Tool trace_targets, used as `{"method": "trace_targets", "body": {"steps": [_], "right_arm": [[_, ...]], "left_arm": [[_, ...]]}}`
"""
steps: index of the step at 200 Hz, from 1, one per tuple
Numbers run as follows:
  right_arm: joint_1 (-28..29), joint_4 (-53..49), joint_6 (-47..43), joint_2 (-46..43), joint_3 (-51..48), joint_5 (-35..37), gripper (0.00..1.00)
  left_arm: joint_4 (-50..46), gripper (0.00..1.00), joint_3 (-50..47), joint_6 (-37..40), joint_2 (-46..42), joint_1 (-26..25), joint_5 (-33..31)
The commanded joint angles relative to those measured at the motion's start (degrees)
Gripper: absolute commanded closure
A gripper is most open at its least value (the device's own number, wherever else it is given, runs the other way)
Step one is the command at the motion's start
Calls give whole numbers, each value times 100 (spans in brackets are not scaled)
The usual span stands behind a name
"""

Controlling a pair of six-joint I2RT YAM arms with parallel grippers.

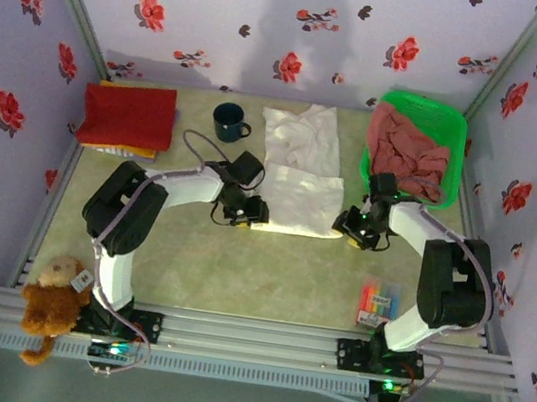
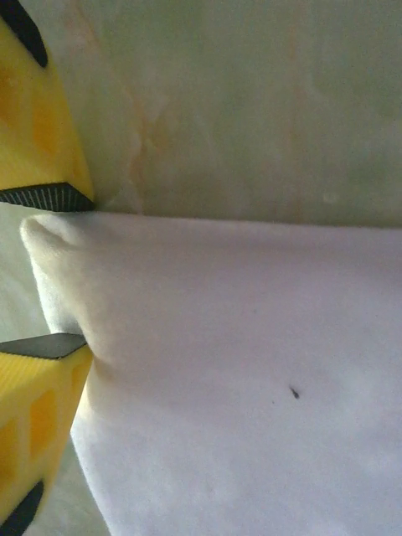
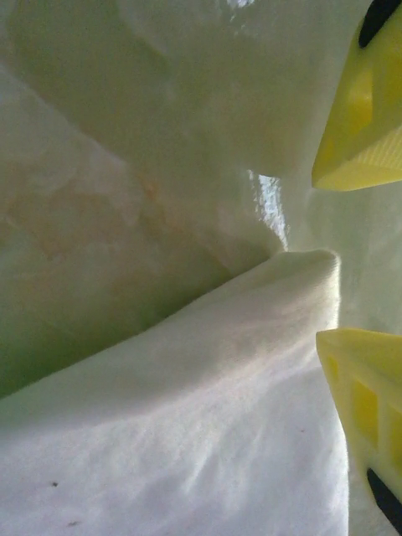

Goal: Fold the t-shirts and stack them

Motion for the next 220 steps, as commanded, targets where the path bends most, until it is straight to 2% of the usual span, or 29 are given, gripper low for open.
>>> {"method": "trace_targets", "body": {"steps": [1,18,41,71,80,117,140,172,198,220], "right_arm": [[147,231,-25,276,173,-150,56],[264,265,-39,471,248,-205,61],[328,327,-43,616,278,-189,70],[343,76,-212,550,367,-79,95],[355,-30,-282,482,337,-50,100],[513,-508,-370,-44,-234,-70,100],[666,-606,-59,-596,-825,-245,100],[1256,-566,661,-1368,-1453,-381,100],[1837,-824,1313,-1994,-1708,-192,100],[2052,-1191,1762,-2796,-2011,-145,100]], "left_arm": [[58,60,184,9,202,11,176],[117,68,202,46,228,18,218],[195,83,202,65,236,10,371],[120,100,35,97,96,16,372],[111,100,-74,86,19,18,370],[-29,100,-670,38,-435,-68,346],[-76,100,-1210,-69,-782,-287,240],[-257,100,-1718,-460,-1184,-958,43],[-345,100,-2143,-1182,-1568,-1600,-134],[-437,100,-2475,-1840,-2000,-1968,-289]]}}
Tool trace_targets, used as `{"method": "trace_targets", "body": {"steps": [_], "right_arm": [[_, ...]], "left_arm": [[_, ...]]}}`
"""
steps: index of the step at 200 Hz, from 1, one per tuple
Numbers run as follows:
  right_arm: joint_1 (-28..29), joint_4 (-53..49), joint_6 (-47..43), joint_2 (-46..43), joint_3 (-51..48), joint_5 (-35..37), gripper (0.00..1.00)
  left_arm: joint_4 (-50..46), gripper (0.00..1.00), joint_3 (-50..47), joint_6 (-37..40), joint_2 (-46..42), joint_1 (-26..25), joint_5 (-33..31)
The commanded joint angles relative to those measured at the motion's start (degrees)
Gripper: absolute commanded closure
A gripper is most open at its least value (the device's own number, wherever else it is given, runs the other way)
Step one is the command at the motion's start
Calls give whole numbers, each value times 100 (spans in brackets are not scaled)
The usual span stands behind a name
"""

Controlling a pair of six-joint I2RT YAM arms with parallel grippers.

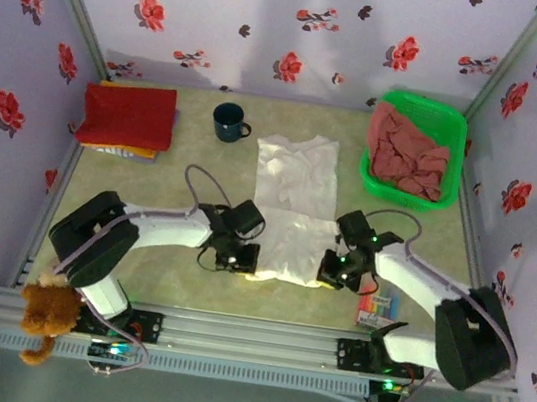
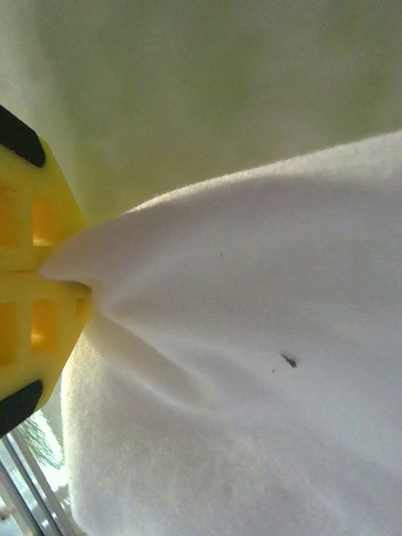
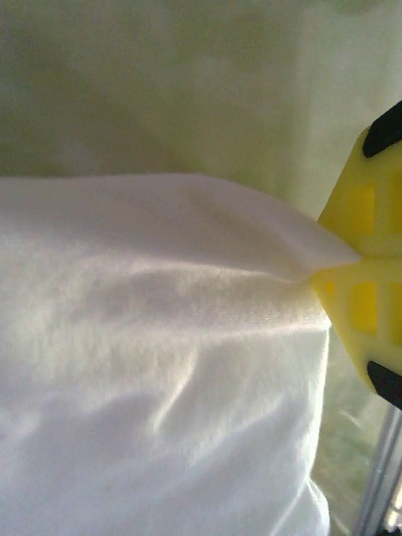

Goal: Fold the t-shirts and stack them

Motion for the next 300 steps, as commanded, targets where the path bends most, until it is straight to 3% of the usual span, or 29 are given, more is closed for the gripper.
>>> {"method": "trace_targets", "body": {"steps": [1,43,73,97,129,153,177,210,300], "right_arm": [[183,-589,788,-749,-293,110,100],[224,-1156,1292,-2206,-679,-141,100],[236,-1342,1241,-2306,-341,-106,100],[226,-1265,983,-1742,248,27,100],[-16,-1375,372,-500,1392,590,100],[-367,-999,5,380,2139,718,100],[-773,-684,-190,1137,2891,604,100],[-975,-750,-566,2178,3962,667,100],[-1264,-359,-799,3800,5235,713,100]], "left_arm": [[-601,100,-418,-931,-379,-314,-289],[-963,100,-778,-1292,-1312,-412,-393],[-1398,100,-232,-1052,-1407,-397,-383],[-1818,100,344,-838,-1291,-183,-391],[-2130,100,1057,-266,-1153,905,-428],[-2125,100,1945,282,-391,1737,-35],[-2369,100,2957,716,497,2240,258],[-2881,100,4106,1164,1390,2573,356],[-3012,100,5668,1358,2812,2910,387]]}}
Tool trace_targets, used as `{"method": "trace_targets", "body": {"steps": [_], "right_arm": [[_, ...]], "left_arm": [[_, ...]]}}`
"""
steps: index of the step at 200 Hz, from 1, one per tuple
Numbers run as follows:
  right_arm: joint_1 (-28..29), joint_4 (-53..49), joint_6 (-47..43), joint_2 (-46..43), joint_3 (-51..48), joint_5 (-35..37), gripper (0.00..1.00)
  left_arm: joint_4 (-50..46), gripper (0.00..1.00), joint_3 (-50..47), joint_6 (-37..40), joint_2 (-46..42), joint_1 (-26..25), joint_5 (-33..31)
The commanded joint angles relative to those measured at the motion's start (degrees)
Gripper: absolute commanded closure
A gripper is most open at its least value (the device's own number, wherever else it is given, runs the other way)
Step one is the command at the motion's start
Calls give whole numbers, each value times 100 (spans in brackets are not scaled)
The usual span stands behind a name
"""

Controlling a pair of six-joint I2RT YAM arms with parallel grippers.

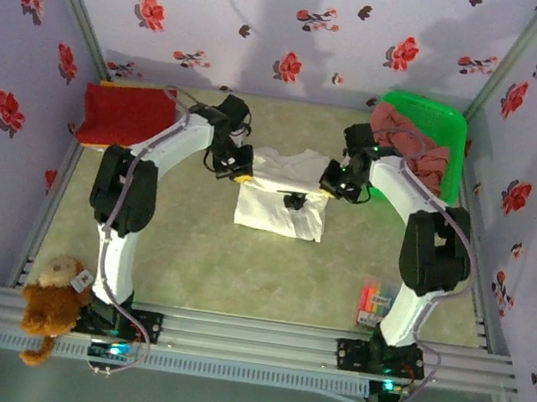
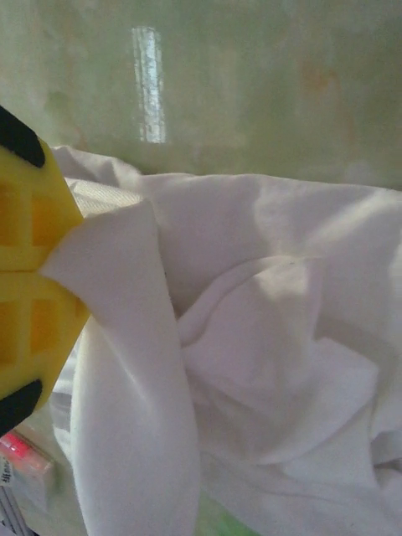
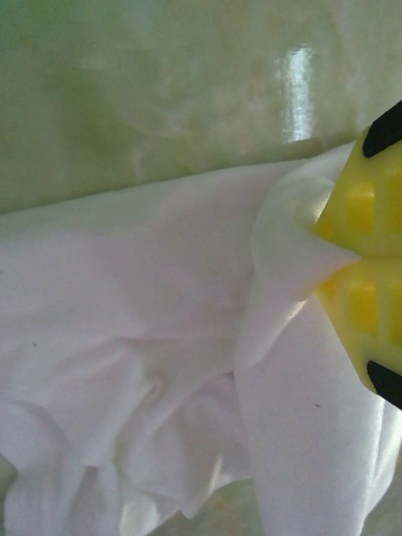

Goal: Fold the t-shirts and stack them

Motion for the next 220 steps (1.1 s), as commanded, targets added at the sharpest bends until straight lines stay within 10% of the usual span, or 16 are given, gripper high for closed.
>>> {"method": "trace_targets", "body": {"steps": [1,139,220], "right_arm": [[-95,82,-234,298,463,194,100],[-167,235,-108,513,1303,343,100],[756,-466,285,-2488,-2314,327,100]], "left_arm": [[-132,100,483,178,288,63,50],[16,100,1372,-196,602,313,69],[1558,100,-3181,-1104,-2670,-617,-107]]}}
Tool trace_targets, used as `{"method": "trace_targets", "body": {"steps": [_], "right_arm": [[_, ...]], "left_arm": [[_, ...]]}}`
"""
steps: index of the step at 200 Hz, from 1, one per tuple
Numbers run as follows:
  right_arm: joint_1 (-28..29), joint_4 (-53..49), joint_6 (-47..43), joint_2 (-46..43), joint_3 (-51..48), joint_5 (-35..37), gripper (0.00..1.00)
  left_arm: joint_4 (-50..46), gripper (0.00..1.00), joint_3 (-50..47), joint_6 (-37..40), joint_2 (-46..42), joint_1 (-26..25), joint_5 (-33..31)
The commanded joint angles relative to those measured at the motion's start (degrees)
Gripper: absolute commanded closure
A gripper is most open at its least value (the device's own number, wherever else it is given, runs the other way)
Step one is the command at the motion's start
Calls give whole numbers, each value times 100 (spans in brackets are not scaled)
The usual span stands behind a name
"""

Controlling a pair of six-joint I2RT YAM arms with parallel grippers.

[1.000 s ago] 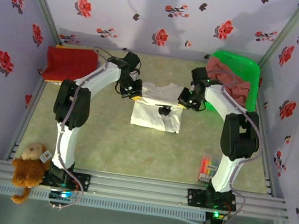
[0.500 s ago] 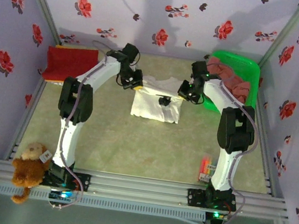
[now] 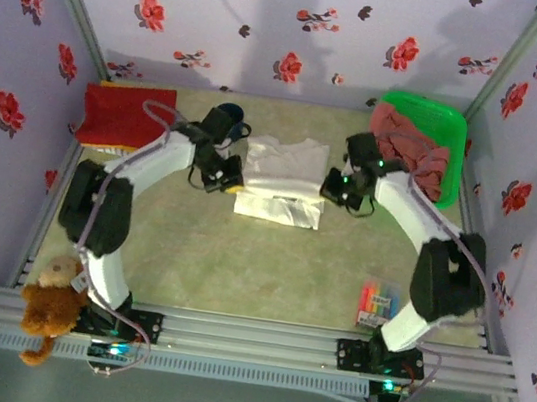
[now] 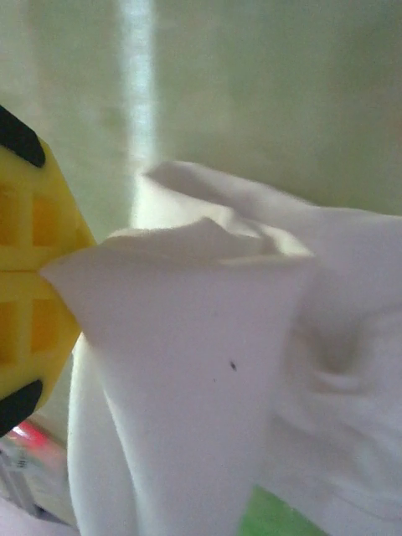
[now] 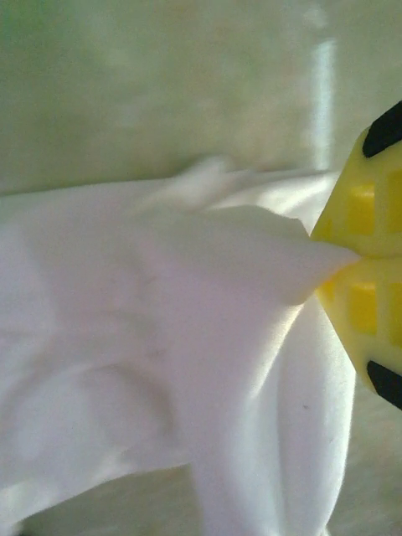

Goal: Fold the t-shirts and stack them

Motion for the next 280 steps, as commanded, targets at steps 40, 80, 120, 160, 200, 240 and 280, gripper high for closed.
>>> {"method": "trace_targets", "body": {"steps": [40,80,120,160,200,240,280], "right_arm": [[1037,-828,1342,-3009,-2631,273,100],[1204,-616,1946,-4170,-3974,-201,100],[1441,-1016,2376,-5207,-4357,-335,100],[1644,-1860,2628,-5985,-4292,-351,100],[1775,-1858,2740,-5935,-3706,-52,100],[1761,-1871,2102,-4645,-2056,965,100],[1487,-1831,1221,-3262,-819,1006,100]], "left_arm": [[397,100,-1799,-1436,-1654,-1566,-458],[442,100,-2589,-2462,-2326,-2615,-1039],[729,100,-3414,-3376,-2801,-3418,-1199],[349,100,-3512,-3674,-3258,-3773,-1067],[-187,100,-2984,-3530,-3627,-3643,-1401],[-855,100,-2038,-2641,-3583,-2726,-1152],[-1118,100,-1273,-1833,-3192,-1700,-578]]}}
